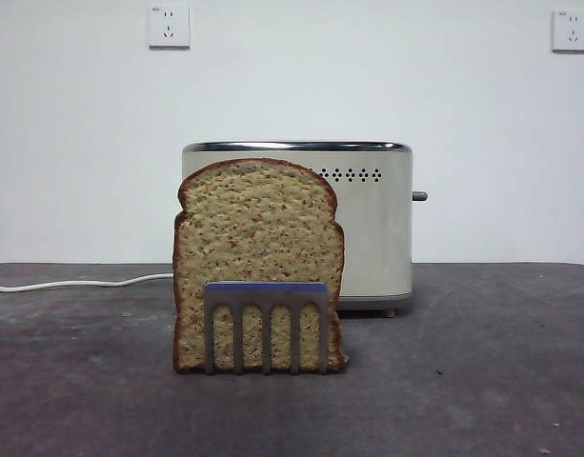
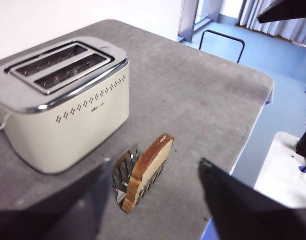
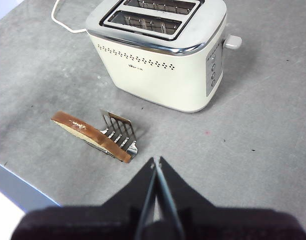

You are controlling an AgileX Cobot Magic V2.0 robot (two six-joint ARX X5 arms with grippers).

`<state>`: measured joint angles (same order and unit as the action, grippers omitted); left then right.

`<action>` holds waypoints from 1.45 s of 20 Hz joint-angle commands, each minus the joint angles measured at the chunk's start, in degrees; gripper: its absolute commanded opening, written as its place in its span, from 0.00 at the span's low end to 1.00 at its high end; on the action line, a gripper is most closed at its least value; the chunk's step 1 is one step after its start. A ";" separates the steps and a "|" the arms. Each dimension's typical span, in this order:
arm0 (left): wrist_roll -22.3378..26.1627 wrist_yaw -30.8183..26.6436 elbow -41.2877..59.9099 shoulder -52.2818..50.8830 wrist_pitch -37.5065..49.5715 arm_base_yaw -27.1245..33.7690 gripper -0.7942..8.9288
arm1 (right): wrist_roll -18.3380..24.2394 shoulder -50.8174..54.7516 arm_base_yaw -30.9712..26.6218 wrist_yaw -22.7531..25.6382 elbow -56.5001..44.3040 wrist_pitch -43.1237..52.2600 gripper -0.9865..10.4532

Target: Pick up a slice of bread from the rack,put the bread on the toaster,press the button

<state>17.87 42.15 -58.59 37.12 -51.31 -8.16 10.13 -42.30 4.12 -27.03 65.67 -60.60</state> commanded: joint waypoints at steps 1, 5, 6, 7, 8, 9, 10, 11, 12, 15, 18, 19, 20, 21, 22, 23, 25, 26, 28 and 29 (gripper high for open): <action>2.75 -2.56 -3.50 4.04 -0.07 -3.61 0.73 | 0.48 -0.04 0.09 -0.07 0.04 0.02 0.08; 7.67 -9.31 -11.32 13.84 -3.26 -12.50 0.73 | 0.48 -0.09 0.09 -0.07 0.04 0.04 0.08; 8.76 -11.56 -13.05 16.35 -3.74 -14.99 0.73 | 0.48 -0.11 0.09 -0.07 0.04 0.02 0.08; 9.88 -13.84 -14.60 18.80 -4.09 -17.46 0.73 | 0.48 -0.26 0.09 -0.07 0.04 0.02 0.08; 10.88 -15.98 -15.85 21.20 -4.13 -19.80 0.73 | 0.48 -0.42 0.09 -0.07 0.04 0.02 0.08; 11.85 -17.88 -16.81 23.45 -4.13 -21.90 0.73 | 0.48 -0.46 0.09 -0.07 0.04 0.02 0.08; 12.90 -19.30 -17.53 25.73 -4.09 -23.80 0.73 | 0.48 -0.46 0.09 -0.07 0.04 0.02 0.08; 13.92 -20.65 -17.94 27.82 -4.04 -25.51 0.73 | 0.48 -0.63 0.09 -0.07 0.04 0.02 0.08; 14.97 -22.01 -18.08 30.16 -3.82 -27.26 0.73 | 0.48 -0.79 0.09 -0.07 0.04 0.02 0.08; 17.44 -26.64 -18.08 36.20 -3.56 -31.19 0.73 | 0.48 -0.92 0.09 -0.04 0.04 0.02 0.08; 20.00 -29.14 -18.08 42.60 -1.92 -34.16 0.73 | 0.48 -1.33 0.09 -0.07 0.04 0.02 0.08; 20.17 -29.70 -18.08 44.22 -1.31 -34.73 0.73 | 0.48 -1.53 0.09 -0.07 0.04 0.02 0.08; 20.39 -30.34 -18.08 46.18 -0.39 -35.34 0.73 | 0.48 -1.57 0.09 -0.07 0.04 0.02 0.08; 21.09 -30.29 -18.08 47.52 -0.04 -35.63 0.73 | 0.48 -1.57 0.09 -0.07 0.04 0.02 0.08; 21.42 -30.32 -18.08 49.09 0.22 -35.82 0.73 | 0.48 -1.57 0.09 -0.07 0.04 0.02 0.08; 21.42 -30.29 -18.08 50.23 0.26 -35.82 0.72 | 0.48 -1.57 0.09 -0.04 0.04 0.02 0.08; 21.42 -30.34 -18.08 52.50 0.20 -35.69 0.72 | 0.46 -1.57 0.09 -0.04 0.04 0.02 0.08; 21.42 -30.56 -18.08 53.40 0.22 -35.56 0.71 | 0.46 -1.57 0.09 -0.07 0.04 0.02 0.08; 21.42 -30.56 -18.08 54.47 0.24 -35.58 0.58 | 0.46 -1.57 0.09 -0.07 0.04 0.02 0.08; 21.42 -30.56 -18.08 54.64 0.24 -35.60 0.52 | 0.46 -1.57 0.09 -0.07 0.04 0.02 0.08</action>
<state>38.59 11.46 -76.79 91.46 -51.33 -43.83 10.13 -43.97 4.12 -27.03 65.67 -60.64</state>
